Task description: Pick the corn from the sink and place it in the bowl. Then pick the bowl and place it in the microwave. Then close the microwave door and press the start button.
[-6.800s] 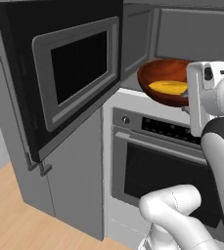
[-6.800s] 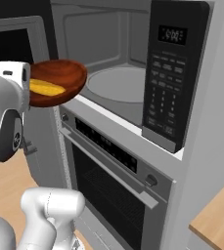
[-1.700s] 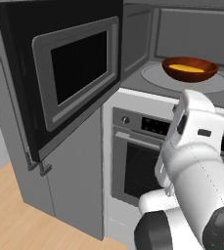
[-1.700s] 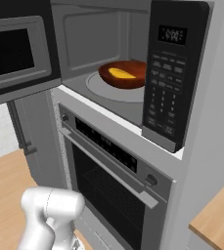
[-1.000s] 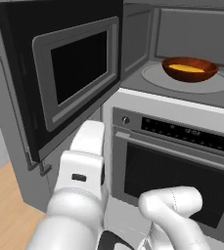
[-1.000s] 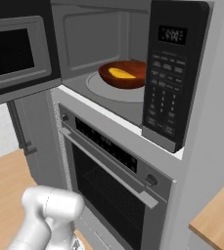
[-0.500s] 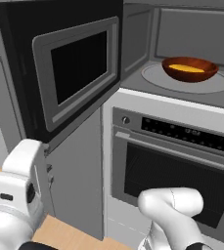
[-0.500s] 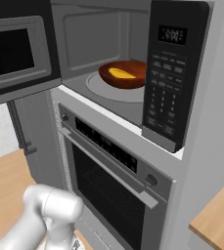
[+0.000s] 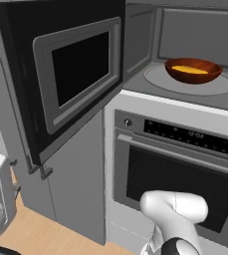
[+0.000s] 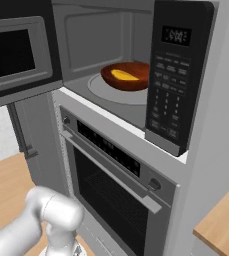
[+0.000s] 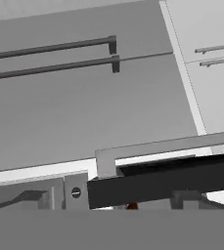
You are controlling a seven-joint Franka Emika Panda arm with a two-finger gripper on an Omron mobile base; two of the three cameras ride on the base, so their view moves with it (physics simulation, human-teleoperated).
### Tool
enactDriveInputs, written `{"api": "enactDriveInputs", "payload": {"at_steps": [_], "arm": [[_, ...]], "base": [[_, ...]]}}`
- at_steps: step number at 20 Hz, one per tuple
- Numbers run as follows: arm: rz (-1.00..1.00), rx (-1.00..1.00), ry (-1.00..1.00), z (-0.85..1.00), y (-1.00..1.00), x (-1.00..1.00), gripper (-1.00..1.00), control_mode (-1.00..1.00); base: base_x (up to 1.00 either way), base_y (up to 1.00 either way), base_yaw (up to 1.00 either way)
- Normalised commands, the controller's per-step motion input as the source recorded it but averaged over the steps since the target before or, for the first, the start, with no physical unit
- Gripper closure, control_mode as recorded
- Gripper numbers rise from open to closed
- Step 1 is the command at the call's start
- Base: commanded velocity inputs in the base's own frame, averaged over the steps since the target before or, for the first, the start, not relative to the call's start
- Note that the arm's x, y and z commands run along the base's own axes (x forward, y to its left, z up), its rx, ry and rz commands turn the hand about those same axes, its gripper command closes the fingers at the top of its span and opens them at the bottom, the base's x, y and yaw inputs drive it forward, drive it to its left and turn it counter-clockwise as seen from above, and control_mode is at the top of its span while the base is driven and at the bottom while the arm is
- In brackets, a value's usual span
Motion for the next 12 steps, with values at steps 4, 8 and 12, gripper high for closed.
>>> {"api": "enactDriveInputs", "payload": {"at_steps": [4, 8, 12], "arm": [[-0.01, 0.01, -0.04, -0.17, 0.48, 0.46, -1.00, -1.00], [-0.06, 0.00, -0.03, -0.21, 0.10, 0.49, -1.00, -1.00], [-0.14, 0.00, -0.11, -0.18, 0.08, 0.64, -1.00, -1.00]], "base": [[0.00, 0.00, 0.00], [0.00, 0.00, 0.00], [0.00, 0.00, 0.00]]}}
